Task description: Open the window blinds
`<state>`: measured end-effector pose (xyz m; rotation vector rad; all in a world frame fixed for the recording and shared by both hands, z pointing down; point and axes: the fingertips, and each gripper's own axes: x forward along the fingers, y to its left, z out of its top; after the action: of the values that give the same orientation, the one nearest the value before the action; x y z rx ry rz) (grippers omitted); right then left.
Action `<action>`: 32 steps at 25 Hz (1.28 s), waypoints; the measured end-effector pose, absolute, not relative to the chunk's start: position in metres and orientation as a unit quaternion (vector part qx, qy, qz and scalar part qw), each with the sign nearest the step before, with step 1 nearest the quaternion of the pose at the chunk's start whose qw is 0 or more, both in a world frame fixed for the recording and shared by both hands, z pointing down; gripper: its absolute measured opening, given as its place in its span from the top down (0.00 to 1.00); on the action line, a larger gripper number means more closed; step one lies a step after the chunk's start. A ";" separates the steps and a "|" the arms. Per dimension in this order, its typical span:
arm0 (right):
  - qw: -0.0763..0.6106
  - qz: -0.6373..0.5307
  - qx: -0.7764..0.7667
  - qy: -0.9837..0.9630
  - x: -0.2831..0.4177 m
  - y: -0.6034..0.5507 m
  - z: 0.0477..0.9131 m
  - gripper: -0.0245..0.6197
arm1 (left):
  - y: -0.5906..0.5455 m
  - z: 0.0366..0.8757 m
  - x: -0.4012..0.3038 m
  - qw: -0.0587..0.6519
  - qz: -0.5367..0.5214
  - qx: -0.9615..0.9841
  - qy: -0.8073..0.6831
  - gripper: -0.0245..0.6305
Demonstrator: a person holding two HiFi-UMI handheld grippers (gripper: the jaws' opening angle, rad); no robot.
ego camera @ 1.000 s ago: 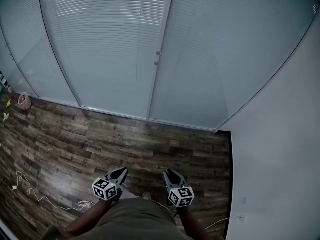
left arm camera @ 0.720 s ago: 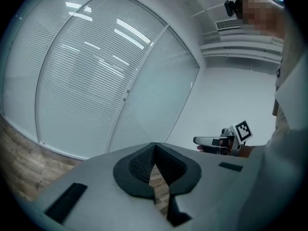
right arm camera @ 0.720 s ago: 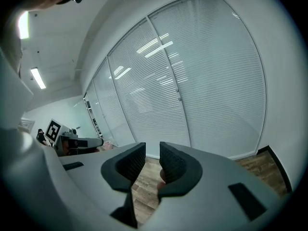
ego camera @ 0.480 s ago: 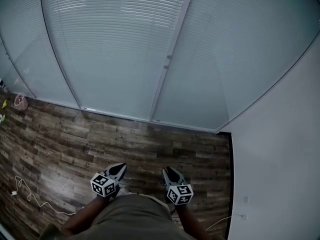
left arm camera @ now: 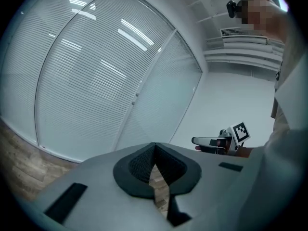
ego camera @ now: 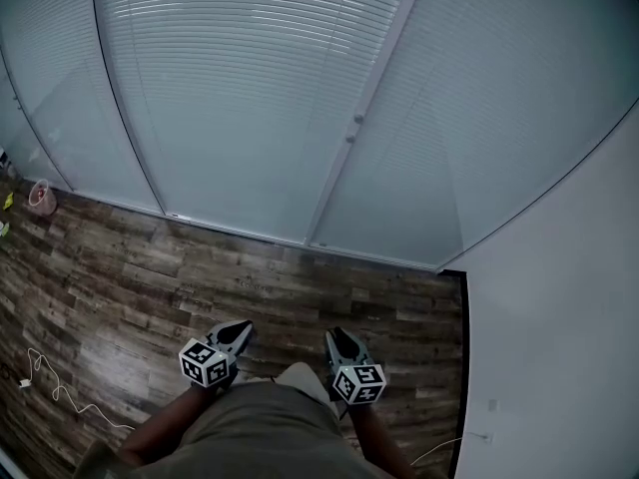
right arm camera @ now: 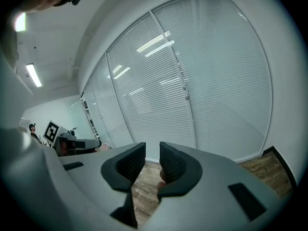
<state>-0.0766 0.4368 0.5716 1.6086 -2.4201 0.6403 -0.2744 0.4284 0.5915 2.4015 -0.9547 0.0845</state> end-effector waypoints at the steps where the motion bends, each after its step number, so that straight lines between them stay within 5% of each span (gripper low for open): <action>1: 0.084 0.213 0.537 -0.812 -0.077 0.433 0.571 0.81 | 0.425 0.591 -0.276 0.275 0.028 0.892 -0.358 0.94; 32: 0.105 0.165 0.498 -0.845 0.089 0.316 0.541 0.81 | 0.329 0.570 -0.117 0.259 0.024 0.869 -0.420 0.94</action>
<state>0.0887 0.3160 0.5412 1.4691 -2.4892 0.4852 -0.1166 0.3294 0.5702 2.3561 -1.1377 0.0656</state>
